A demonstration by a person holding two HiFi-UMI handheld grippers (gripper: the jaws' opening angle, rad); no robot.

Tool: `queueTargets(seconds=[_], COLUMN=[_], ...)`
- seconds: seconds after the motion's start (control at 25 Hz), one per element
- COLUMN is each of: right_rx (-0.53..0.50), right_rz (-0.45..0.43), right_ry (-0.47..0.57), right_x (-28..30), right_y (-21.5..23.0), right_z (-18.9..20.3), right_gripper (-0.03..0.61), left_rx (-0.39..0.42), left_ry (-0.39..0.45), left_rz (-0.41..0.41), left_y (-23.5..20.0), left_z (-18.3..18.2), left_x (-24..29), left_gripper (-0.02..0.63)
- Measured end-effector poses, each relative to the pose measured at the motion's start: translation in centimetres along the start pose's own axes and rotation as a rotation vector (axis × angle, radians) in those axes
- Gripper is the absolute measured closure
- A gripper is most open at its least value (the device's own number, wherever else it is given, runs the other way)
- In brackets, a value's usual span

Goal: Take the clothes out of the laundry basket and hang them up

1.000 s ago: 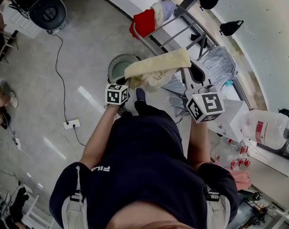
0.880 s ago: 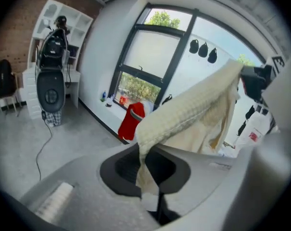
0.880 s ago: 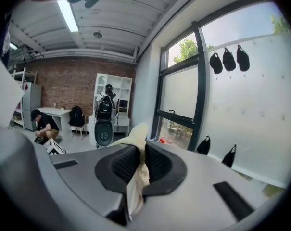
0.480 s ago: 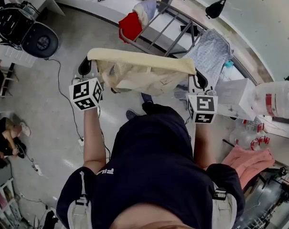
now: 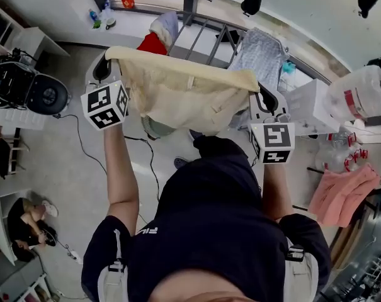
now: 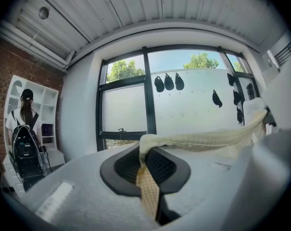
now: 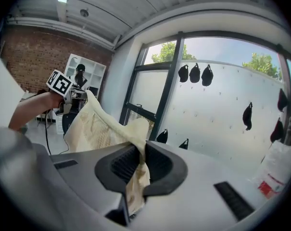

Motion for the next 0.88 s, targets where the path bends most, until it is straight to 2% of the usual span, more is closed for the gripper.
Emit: queueTargets(seconds=[0.16,0.4,0.64,0.88], right_rx=[0.004,0.057,0.135,0.184], right_rz=[0.023,0.049,0.062,0.068], right_ry=[0.024,0.071,0.095,0.113], right_x=[0.3,2.4,6.5,11.5], right_y=[2.5,6.5,11.8,16.6], right_z=[-2.1,-5.0,-7.9,-9.7], right_gripper=[0.549,0.549,0.549,0.549], left_rx=[-0.035,-0.032,-0.078,-0.058], left_ry=[0.004,0.004,-0.058,-0.139], left_rz=[0.053,0.094,0.167,0.217], left_y=[0.7,1.7,3.1,4.7], left_z=[-3.4,-7.6,-10.4,-12.7], left_x=[2.9,6.8,13.3,21.6], left_gripper=[0.581,0.581,0.580,0.580])
Point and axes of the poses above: the fingertips, and each gripper's own axes: x forward along the fingers, y to its right, z out of its underside, the point moved 9 cm from there along -x, backward along the fingers, and after that the axes turned 11 degrees about -y, right-handed, at the moved point
